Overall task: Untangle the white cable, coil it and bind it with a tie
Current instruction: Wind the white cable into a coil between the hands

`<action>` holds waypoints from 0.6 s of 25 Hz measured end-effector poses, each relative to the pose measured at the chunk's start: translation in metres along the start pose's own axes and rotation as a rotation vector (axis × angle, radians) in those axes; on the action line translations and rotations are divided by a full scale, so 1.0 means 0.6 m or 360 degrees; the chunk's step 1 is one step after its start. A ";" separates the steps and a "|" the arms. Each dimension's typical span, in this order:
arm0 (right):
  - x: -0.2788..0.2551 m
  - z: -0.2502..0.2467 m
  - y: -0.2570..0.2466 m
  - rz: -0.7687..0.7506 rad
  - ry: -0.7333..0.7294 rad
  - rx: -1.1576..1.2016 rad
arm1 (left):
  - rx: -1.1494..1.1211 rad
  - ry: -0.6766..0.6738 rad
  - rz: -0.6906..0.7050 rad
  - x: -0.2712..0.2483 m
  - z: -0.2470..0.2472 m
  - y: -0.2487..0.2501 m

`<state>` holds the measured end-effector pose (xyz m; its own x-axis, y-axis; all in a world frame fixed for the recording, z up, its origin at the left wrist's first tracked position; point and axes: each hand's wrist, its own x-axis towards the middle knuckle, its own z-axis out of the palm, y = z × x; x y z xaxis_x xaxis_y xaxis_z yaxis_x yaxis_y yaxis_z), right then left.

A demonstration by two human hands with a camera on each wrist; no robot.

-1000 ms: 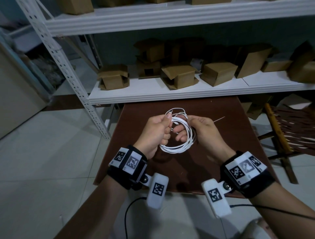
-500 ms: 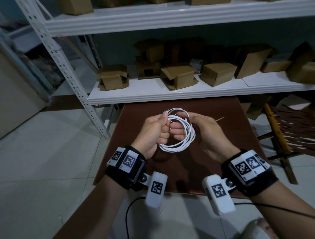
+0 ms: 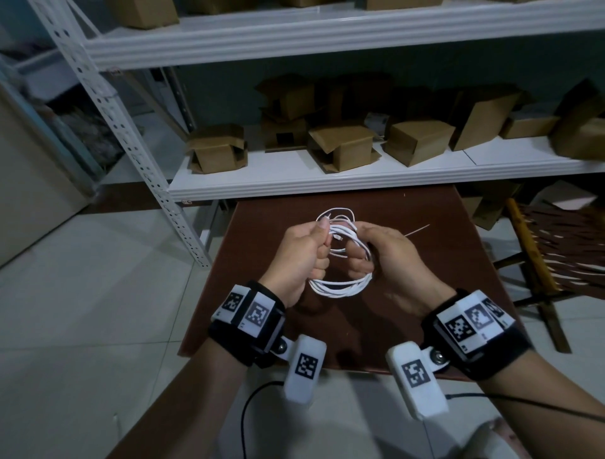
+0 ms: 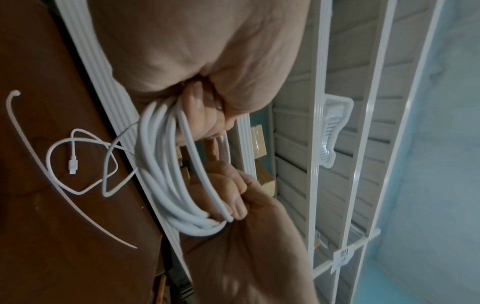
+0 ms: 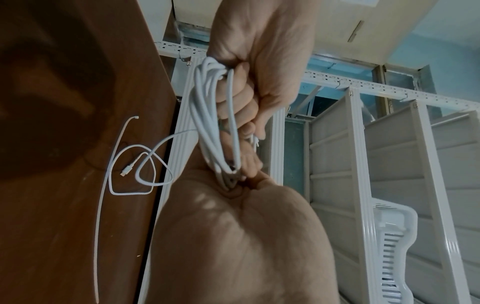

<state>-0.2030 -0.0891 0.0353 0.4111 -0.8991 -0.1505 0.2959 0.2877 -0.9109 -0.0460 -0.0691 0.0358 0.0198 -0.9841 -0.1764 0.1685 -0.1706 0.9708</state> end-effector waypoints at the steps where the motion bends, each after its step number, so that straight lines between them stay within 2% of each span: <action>1: 0.001 0.002 0.001 0.0034 0.0009 0.0007 | 0.0070 0.0002 0.0033 0.000 0.003 -0.003; 5: -0.004 0.009 0.003 0.0053 0.0123 -0.0257 | 0.0345 -0.0004 0.0114 0.000 0.011 -0.011; 10: -0.003 0.010 0.018 -0.0049 0.0063 -0.0604 | 0.0639 0.0153 0.0210 0.018 0.001 -0.035; 15: -0.003 0.015 0.013 0.0043 0.0080 -0.0396 | 0.0742 0.0177 0.0394 0.021 -0.003 -0.040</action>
<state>-0.1937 -0.0823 0.0317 0.3709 -0.9092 -0.1890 0.0614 0.2271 -0.9719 -0.0478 -0.0773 0.0100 0.1119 -0.9909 0.0753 -0.3094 0.0373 0.9502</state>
